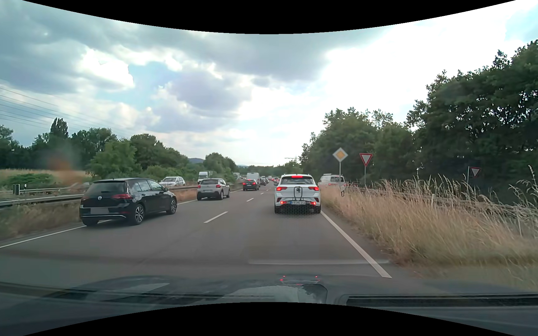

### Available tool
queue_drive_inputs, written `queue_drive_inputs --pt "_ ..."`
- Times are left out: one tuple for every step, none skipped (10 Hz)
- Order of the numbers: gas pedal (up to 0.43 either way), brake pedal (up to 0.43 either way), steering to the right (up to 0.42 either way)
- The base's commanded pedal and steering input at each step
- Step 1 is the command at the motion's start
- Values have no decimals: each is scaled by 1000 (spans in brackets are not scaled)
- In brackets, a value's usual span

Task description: Follow the waypoints while adhering to traffic rules and regulations

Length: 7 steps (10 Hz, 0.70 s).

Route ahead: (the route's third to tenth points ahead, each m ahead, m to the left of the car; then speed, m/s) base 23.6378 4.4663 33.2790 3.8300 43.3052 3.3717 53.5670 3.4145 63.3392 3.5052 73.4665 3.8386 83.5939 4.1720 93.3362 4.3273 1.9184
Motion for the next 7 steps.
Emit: queue_drive_inputs --pt "0 73 -21" --pt "0 73 -21" --pt "0 73 -21" --pt "0 79 -21" --pt "0 79 -21" --pt "0 79 -21" --pt "0 85 -21"
